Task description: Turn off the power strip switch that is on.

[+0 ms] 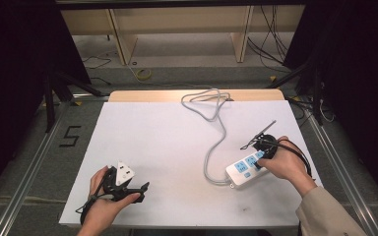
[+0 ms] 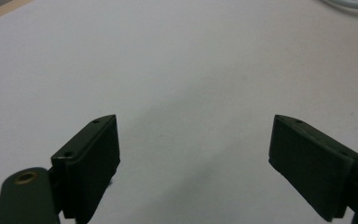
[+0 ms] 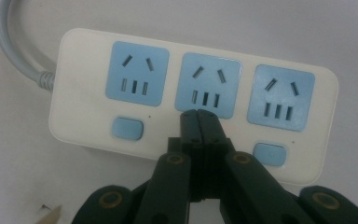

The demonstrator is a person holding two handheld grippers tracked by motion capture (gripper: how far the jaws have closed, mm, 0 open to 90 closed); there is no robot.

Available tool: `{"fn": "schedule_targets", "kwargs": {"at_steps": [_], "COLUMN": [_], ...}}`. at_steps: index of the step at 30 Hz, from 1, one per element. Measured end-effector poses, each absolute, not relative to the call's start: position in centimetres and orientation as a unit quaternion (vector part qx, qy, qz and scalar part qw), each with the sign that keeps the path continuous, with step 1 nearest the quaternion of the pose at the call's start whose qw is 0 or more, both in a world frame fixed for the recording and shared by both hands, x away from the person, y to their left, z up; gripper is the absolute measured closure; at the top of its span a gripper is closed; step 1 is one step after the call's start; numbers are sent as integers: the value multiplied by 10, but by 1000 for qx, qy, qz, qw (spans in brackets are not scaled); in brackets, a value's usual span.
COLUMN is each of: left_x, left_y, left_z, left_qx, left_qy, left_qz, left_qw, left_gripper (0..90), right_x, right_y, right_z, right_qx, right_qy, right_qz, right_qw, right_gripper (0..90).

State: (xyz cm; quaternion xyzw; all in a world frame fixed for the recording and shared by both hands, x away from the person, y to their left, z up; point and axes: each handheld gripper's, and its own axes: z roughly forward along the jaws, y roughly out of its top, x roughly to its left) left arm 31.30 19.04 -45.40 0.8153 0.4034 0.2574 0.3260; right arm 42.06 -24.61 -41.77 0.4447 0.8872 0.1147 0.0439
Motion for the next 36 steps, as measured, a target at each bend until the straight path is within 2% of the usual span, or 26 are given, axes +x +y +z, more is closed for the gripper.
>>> {"fn": "schedule_targets", "kwargs": {"at_steps": [36], "left_x": [314], "left_y": [190], "left_z": [-454], "left_qx": [816], "left_qy": [402], "left_qz": [257], "left_qw": [327], "left_gripper": [157], "right_x": [422], "right_y": [-245], "right_z": [-425], "right_qx": [449], "right_qy": [886], "right_qz": [108], "right_qw": [36], "right_gripper": [900]}}
